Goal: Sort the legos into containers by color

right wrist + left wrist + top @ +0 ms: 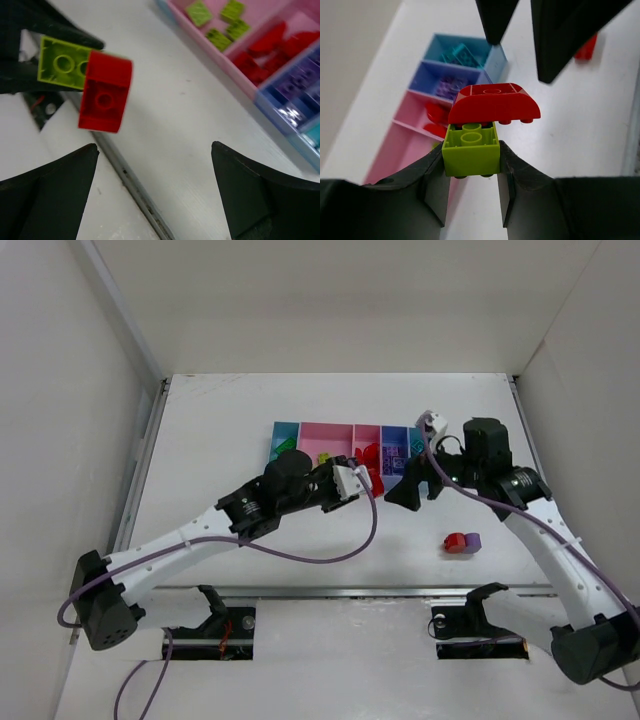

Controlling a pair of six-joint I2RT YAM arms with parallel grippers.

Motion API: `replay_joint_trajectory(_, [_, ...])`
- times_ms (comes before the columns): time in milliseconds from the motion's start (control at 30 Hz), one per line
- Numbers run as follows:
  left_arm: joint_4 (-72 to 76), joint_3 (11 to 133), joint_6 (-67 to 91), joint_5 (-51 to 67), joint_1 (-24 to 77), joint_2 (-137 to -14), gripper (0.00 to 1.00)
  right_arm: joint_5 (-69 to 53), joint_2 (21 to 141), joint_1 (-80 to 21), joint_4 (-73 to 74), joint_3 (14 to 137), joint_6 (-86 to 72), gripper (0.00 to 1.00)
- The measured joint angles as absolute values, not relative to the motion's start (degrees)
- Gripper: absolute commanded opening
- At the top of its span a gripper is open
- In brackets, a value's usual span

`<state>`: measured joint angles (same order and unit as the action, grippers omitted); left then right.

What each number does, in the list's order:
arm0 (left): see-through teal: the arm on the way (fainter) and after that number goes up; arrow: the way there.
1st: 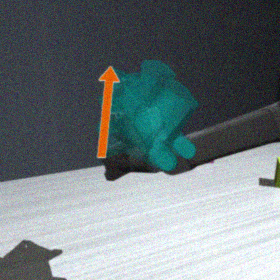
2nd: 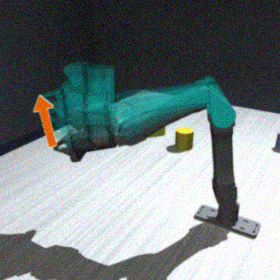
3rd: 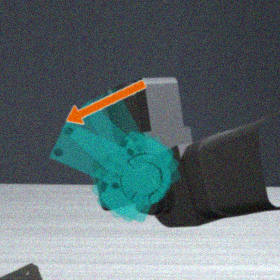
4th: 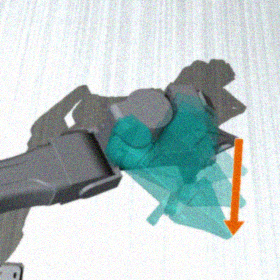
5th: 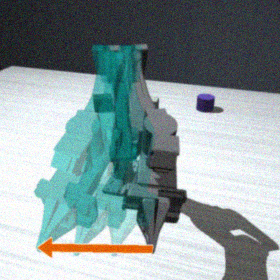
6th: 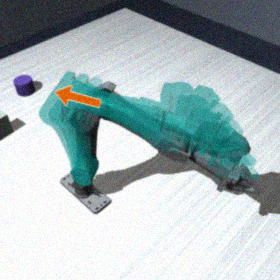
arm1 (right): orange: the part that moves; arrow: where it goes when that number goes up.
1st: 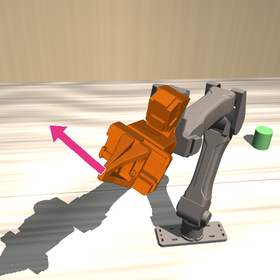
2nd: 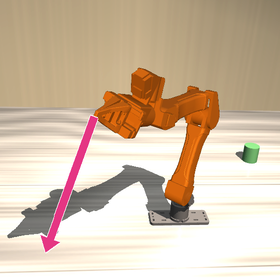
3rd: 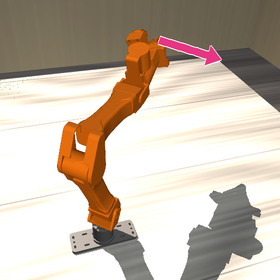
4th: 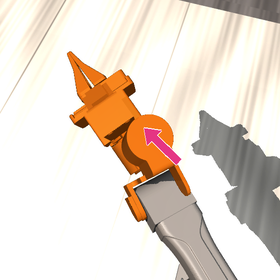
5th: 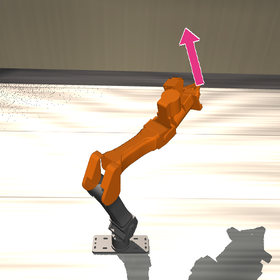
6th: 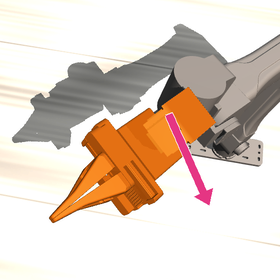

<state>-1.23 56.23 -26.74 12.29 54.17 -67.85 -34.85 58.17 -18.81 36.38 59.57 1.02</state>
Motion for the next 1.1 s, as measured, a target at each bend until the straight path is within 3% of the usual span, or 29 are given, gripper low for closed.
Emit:
replay_joint_trajectory(267, [6.7,55.1,-33.9,10.6,54.1,-68.1,0.00,-51.3,64.3,-22.3,31.0,63.0,1.5,1.00])
replay_joint_trajectory(433, [7.6,55.0,-35.6,9.9,53.9,-68.4,0.00,-52.9,66.3,-22.7,27.8,63.0,-0.3,0.86])
replay_joint_trajectory(533, [7.8,55.0,-35.6,9.9,53.8,-68.4,0.00,-52.8,68.6,-22.9,27.2,63.3,-1.0,0.65])
replay_joint_trajectory(567, [8.0,55.0,-35.6,9.9,53.7,-68.3,0.00,-52.7,69.3,-23.0,27.0,63.3,-1.2,0.51])
replay_joint_trajectory(667, [7.5,55.0,-35.7,10.7,53.4,-67.9,0.00,-51.8,70.8,-22.7,26.2,63.3,-3.0,0.23])
replay_joint_trajectory(700, [7.4,55.0,-35.6,11.0,53.2,-67.7,0.00,-51.8,71.0,-22.7,25.9,63.3,-4.3,0.05])
replay_joint_trajectory(733, [7.3,55.0,-35.3,11.4,52.8,-67.7,0.00,-51.8,71.0,-22.7,25.3,63.3,-5.0,0.00])
replay_joint_trajectory(967, [7.4,55.0,-31.0,12.6,48.8,-67.5,0.00,-47.0,70.3,-21.7,20.8,63.3,-11.1,0.00])
replay_joint_trajectory(1100, [2.8,55.0,-24.7,11.7,40.5,-68.6,0.00,-34.6,66.3,-15.6,16.4,62.1,-17.0,0.00])
